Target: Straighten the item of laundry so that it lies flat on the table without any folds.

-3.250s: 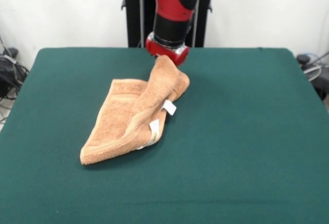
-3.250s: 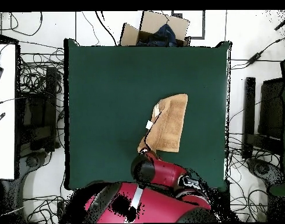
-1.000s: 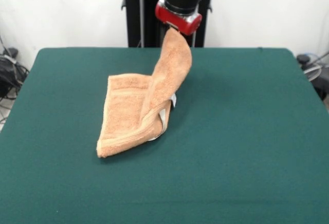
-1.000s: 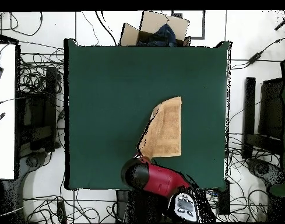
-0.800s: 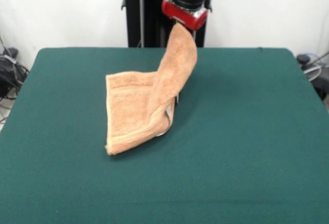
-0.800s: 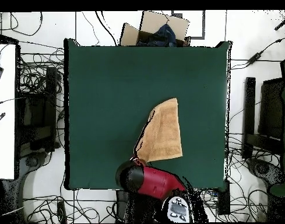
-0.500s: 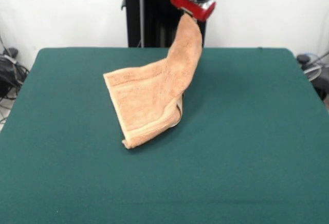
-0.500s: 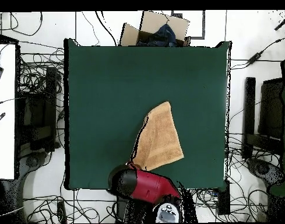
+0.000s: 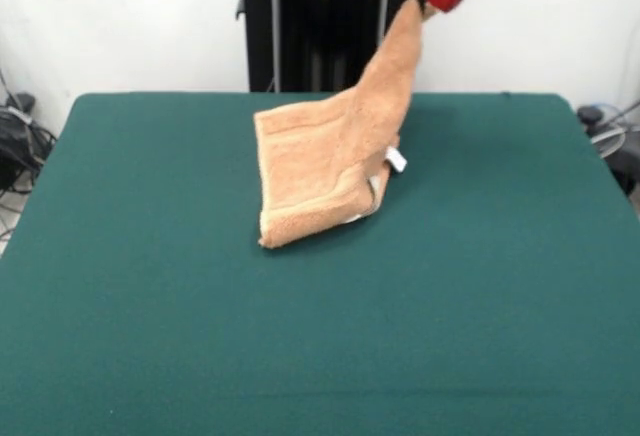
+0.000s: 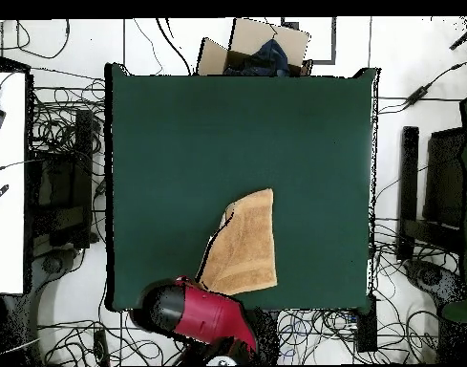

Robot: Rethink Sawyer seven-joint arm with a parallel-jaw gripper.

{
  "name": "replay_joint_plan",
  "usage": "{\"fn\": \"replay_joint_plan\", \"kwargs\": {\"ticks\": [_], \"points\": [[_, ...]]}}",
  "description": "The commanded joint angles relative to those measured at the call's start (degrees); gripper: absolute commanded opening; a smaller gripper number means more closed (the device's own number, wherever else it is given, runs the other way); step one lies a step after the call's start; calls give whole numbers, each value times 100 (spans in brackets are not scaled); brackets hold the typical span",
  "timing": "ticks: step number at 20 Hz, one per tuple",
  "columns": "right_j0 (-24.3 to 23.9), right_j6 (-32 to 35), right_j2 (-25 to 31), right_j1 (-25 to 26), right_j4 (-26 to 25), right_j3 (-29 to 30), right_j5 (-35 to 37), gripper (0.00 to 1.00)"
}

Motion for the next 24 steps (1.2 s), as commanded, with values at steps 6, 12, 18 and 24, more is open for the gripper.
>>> {"fn": "replay_joint_plan", "kwargs": {"ticks": [6, 12, 18, 24], "points": [[331, 2037, -469, -94, 500, -305, 1530, 0], [353, 2071, -560, -175, 447, -382, 1767, 0], [300, 1970, -472, -233, 542, -230, 1530, 0], [-244, 1511, 310, -148, 805, 839, -650, 0]]}}
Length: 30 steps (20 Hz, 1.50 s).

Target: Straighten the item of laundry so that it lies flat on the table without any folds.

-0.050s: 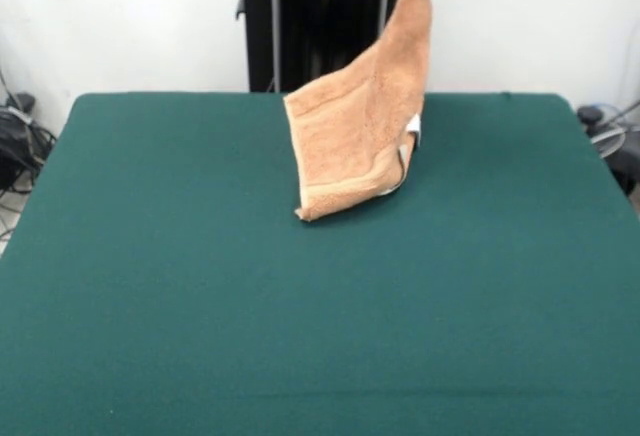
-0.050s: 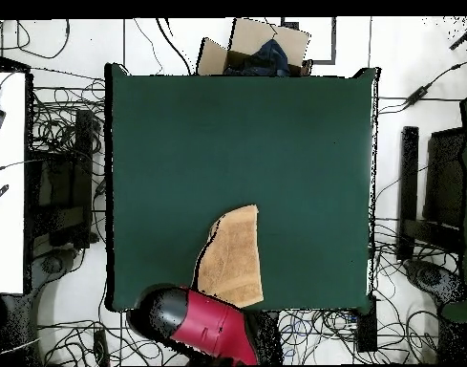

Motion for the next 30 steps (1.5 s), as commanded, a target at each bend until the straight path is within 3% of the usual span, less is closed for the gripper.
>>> {"fn": "replay_joint_plan", "kwargs": {"ticks": [1, 5, 8, 16, 21, 30], "points": [[-485, 1111, 897, 236, 479, 963, -1987, 0], [-679, 1202, 1178, 491, 340, 1126, -2768, 0], [-1094, 1164, 1544, 704, 140, 1243, -3499, 0], [-1510, 1173, 1888, 1045, -71, 1312, -4305, 0], [-1447, 1276, 1935, 1143, 63, 1289, -4428, 0], [-1109, 1971, 2372, 1213, 768, 1117, -4400, 0]]}}
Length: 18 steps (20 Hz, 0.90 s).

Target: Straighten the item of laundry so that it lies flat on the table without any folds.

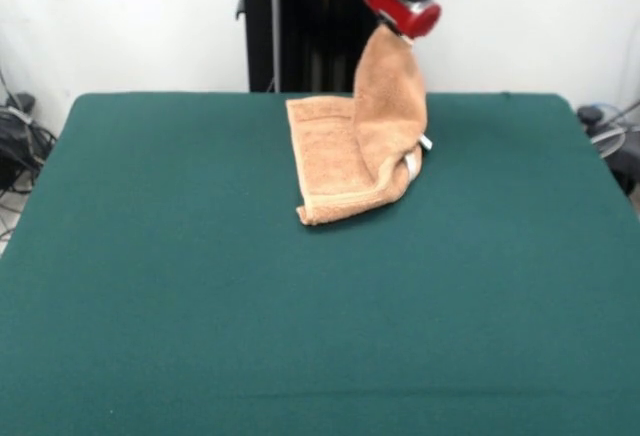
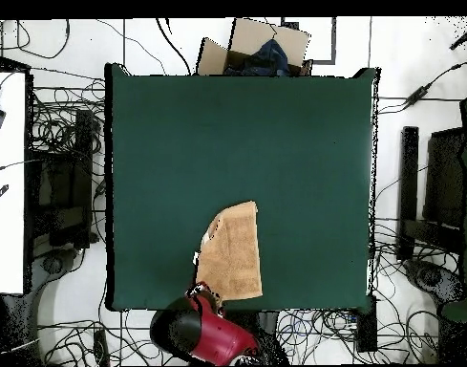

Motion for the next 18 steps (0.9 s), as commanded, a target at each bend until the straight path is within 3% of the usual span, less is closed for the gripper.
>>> {"fn": "replay_joint_plan", "kwargs": {"ticks": [1, 8, 18], "points": [[171, 2032, 1055, 343, 686, -165, -401, 0], [-287, 2686, 1949, 709, 634, -293, -1258, 0], [-233, 3061, 2133, 1048, 661, -621, -1760, 0]]}}
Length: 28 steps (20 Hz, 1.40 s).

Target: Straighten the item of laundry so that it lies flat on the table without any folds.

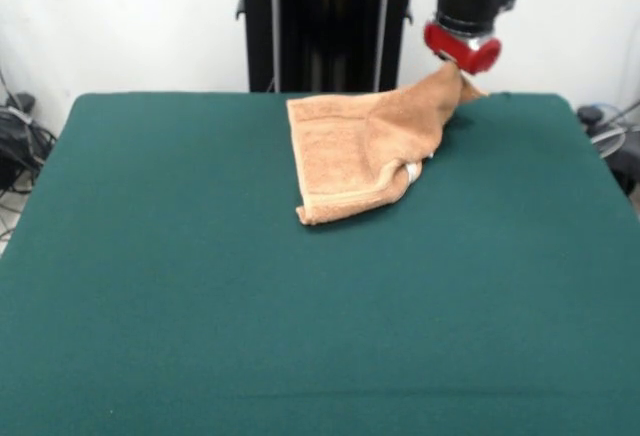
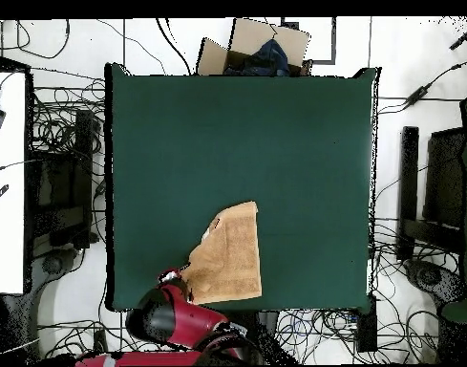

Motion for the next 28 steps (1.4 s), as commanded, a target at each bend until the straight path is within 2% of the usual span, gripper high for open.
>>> {"fn": "replay_joint_plan", "kwargs": {"ticks": [1, 7, 11, 14, 20, 24, 27, 28], "points": [[-1, 1927, 714, 468, 447, -632, -477, 0], [325, 1960, 668, 265, 1100, -789, 222, 0], [735, 1826, 464, 96, 1752, -886, 728, 0], [1338, 1695, 83, -1, 2510, -1024, 1261, 0], [2064, 1609, -295, 29, 3380, -1170, 1575, 0], [2551, 1523, -799, 143, 3711, -1449, 2159, 0], [2847, 1593, -1145, 228, 3762, -1631, 2507, 0], [2859, 1581, -1130, 253, 3798, -1623, 2387, 0]]}}
